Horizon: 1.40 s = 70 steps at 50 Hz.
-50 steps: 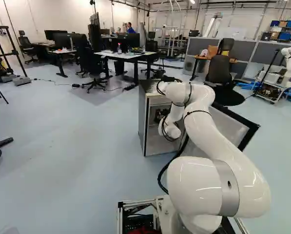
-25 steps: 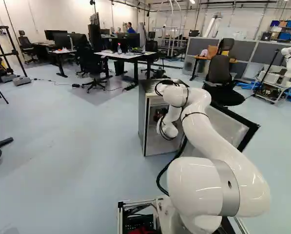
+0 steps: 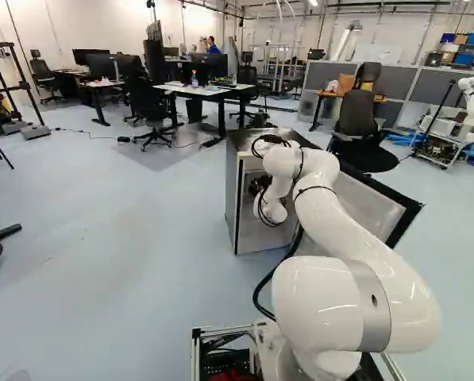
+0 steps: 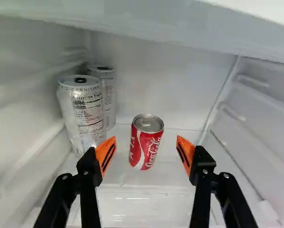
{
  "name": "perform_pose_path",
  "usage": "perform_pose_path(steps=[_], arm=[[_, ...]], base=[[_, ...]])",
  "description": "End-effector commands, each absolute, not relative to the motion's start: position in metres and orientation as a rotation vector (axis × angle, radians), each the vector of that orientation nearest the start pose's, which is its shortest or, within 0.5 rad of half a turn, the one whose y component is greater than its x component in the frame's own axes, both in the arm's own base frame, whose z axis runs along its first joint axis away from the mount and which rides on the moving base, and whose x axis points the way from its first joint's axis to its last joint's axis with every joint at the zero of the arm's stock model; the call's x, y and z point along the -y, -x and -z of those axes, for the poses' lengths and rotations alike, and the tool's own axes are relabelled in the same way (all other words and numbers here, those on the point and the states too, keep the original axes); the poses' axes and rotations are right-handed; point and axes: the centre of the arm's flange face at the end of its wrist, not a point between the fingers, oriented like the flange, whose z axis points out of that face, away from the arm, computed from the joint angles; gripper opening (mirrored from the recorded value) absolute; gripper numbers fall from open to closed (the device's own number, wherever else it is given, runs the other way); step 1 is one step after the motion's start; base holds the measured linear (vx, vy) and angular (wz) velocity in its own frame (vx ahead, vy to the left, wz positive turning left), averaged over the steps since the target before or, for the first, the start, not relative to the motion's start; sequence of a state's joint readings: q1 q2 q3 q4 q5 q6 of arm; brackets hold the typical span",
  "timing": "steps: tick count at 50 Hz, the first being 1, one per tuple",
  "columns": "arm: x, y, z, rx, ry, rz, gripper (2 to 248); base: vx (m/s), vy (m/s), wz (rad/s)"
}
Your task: Grab a drink from the fridge
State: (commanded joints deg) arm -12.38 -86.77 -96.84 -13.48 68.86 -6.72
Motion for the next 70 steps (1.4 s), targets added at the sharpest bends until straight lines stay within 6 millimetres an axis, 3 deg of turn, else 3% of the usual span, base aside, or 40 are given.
perform_pose_path(steps=[19,59,65,66,70], arm=[[0.131,-0.701,0.047,0.22,2.464,2.097,185],[0.131,-0.702,0.047,0.111,2.426,2.064,185],[0.131,-0.702,0.047,0.111,2.426,2.064,180],[0.131,-0.702,0.047,0.111,2.426,2.064,144],[0.131,-0.702,0.047,0.111,2.426,2.064,144]], base=[[0.0,0.0,0.0],[0.0,0.0,0.0],[0.0,0.0,0.0],[0.0,0.0,0.0],[0.0,0.0,0.0]])
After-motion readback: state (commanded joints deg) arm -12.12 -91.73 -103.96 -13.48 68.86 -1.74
